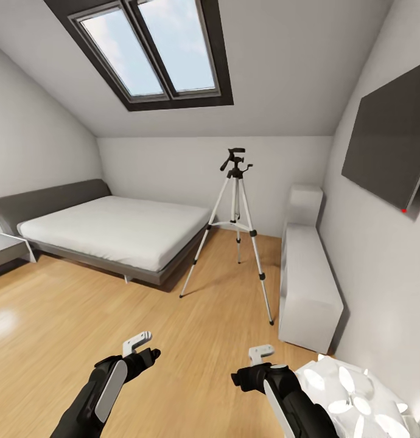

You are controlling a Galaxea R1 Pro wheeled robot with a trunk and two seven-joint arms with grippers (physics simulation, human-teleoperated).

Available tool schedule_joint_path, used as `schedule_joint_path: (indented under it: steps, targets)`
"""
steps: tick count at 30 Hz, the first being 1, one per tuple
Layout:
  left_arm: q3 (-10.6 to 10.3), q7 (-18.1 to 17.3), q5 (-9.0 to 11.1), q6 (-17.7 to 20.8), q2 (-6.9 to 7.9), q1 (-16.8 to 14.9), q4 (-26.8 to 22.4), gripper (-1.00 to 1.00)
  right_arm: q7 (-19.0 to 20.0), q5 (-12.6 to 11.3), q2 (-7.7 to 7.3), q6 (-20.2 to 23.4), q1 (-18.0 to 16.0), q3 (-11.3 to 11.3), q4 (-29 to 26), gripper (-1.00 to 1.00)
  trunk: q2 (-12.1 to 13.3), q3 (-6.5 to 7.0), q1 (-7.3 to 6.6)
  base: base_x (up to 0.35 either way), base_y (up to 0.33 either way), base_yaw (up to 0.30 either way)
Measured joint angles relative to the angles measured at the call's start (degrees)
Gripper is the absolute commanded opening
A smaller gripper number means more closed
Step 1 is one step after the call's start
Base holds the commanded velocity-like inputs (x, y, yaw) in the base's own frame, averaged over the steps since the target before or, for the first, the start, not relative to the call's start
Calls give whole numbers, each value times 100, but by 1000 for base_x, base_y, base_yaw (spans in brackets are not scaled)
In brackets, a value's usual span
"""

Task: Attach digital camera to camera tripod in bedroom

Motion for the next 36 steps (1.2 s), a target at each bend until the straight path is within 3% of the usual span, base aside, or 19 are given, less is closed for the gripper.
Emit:
schedule_joint_path:
  steps: [36]
  targets:
    - [-9,0,0,-36,2,0,0,100,46,-10,-3,70,0,1,10,100,-79,-35,43,0,0,-3]
